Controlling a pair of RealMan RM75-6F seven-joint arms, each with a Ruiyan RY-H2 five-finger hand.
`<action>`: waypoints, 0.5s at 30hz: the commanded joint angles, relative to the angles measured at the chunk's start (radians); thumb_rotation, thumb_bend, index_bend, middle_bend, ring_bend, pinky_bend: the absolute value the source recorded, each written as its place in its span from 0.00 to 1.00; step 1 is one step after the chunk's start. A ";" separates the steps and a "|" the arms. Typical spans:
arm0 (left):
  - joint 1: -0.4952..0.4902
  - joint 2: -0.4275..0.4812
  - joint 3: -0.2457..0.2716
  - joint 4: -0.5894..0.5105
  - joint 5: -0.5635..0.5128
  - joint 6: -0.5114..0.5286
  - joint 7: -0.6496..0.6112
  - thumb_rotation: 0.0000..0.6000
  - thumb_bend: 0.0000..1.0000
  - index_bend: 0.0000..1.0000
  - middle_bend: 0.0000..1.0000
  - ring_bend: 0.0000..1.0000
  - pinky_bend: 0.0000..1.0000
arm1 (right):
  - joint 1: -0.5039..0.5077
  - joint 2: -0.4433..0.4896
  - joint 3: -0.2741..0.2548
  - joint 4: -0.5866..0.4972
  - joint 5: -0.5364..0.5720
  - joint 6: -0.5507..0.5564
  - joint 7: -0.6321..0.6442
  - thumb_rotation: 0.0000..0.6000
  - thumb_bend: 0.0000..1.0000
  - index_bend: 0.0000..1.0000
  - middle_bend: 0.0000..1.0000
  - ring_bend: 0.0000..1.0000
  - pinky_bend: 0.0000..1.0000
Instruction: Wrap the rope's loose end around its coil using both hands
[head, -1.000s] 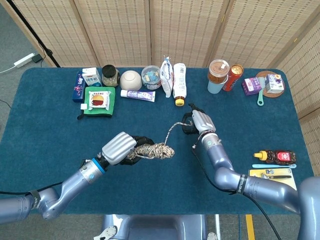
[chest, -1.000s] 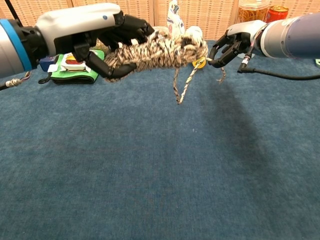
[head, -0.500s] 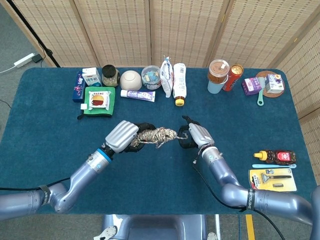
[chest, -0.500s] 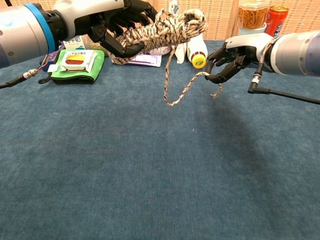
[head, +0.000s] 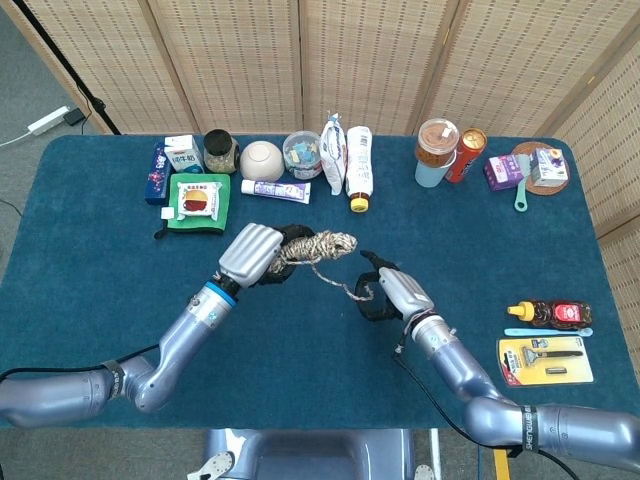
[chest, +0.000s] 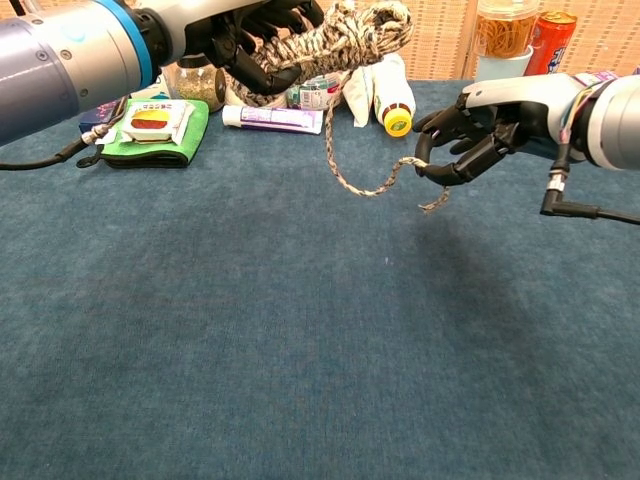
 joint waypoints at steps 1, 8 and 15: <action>-0.010 -0.014 -0.008 0.017 -0.016 0.004 0.023 1.00 0.64 0.51 0.40 0.50 0.69 | -0.021 0.030 0.000 -0.038 -0.035 0.003 0.019 1.00 0.58 0.69 0.02 0.00 0.00; -0.027 -0.043 -0.017 0.084 -0.053 0.012 0.077 1.00 0.64 0.51 0.40 0.50 0.69 | -0.068 0.102 0.009 -0.124 -0.097 0.004 0.080 1.00 0.58 0.69 0.03 0.00 0.00; -0.038 -0.075 -0.002 0.155 -0.057 0.008 0.110 1.00 0.64 0.51 0.40 0.50 0.69 | -0.094 0.187 0.033 -0.241 -0.102 0.017 0.118 1.00 0.58 0.70 0.03 0.00 0.00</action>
